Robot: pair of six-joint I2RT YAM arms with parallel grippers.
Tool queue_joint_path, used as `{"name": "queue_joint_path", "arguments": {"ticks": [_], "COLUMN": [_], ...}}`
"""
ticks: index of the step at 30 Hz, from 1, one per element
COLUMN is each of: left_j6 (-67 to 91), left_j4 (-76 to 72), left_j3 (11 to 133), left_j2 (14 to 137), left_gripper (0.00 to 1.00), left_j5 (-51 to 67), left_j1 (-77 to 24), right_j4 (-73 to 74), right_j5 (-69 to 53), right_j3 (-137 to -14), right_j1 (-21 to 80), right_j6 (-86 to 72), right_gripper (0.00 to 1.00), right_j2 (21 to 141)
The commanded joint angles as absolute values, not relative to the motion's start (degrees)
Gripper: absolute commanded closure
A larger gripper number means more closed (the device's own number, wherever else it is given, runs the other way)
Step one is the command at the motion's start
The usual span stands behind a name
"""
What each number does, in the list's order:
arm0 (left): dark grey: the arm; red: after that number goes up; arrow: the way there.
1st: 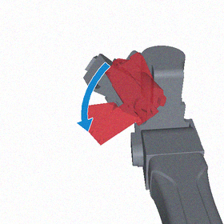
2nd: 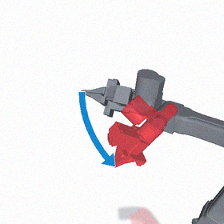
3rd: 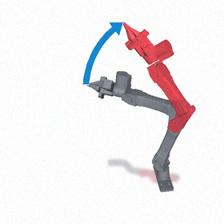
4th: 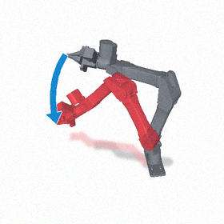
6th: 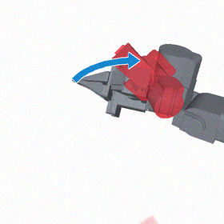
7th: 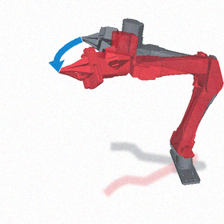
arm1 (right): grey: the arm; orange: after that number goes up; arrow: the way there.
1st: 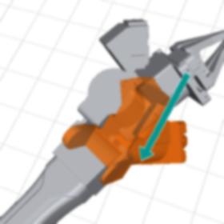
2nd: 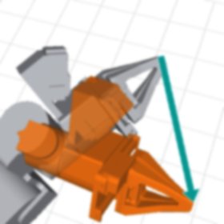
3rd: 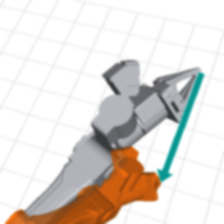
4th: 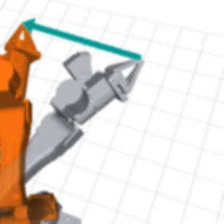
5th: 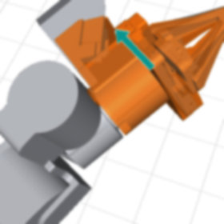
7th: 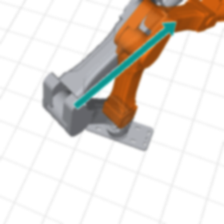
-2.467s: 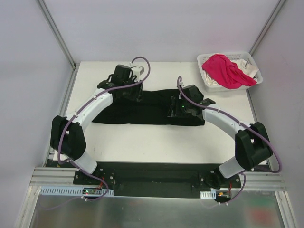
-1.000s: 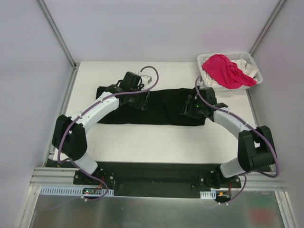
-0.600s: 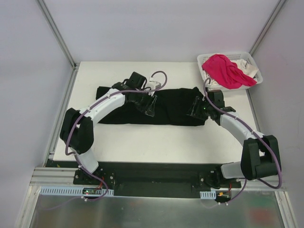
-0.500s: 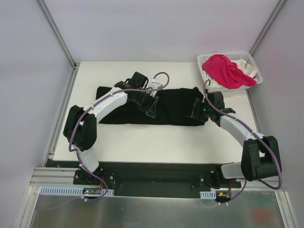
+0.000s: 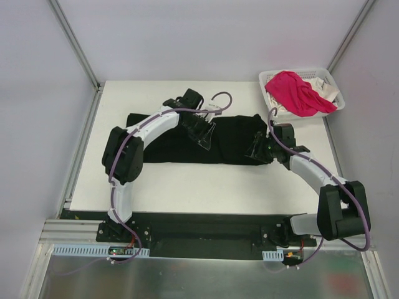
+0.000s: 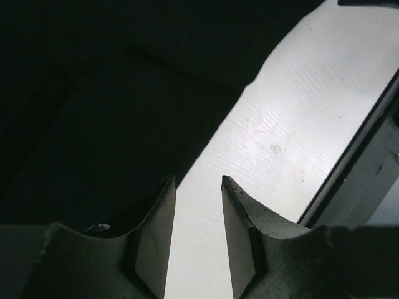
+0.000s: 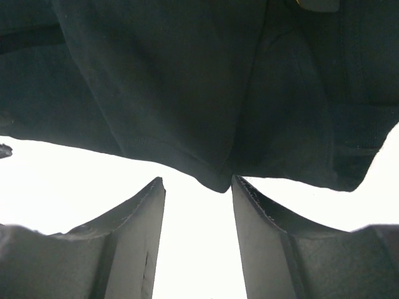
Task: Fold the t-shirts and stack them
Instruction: Fold the other side of the tshirt into a rectangle
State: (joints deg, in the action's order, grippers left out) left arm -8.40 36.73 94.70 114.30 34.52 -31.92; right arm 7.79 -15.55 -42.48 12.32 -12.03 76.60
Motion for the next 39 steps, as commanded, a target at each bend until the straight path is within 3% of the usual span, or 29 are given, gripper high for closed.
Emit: {"name": "queue_joint_path", "arguments": {"ticks": [1, 14, 30, 39], "left_j6": [-6.69, 3.60, 4.84, 4.31], "left_j4": [34.90, 20.04, 16.44, 16.52], "left_j3": [98.52, 89.39, 87.18, 87.63], "left_j2": [116.63, 113.47, 112.23, 112.33], "left_gripper": [0.65, 0.66, 0.66, 0.66], "left_j5": [32.44, 18.55, 19.95, 20.66], "left_j1": [-32.34, -36.56, -38.85, -39.02], "right_j4": [3.43, 1.76, -3.43, -3.60], "right_j5": [-18.02, -19.95, -22.76, -22.24], "right_j3": [-42.27, -42.10, -41.48, -42.45], "right_j1": [11.60, 9.85, 9.84, 9.93], "right_j6": [-13.27, -13.97, -16.52, -16.44], "right_gripper": [0.50, 0.50, 0.51, 0.94], "right_j2": [78.04, 79.45, 84.45, 85.43]}}
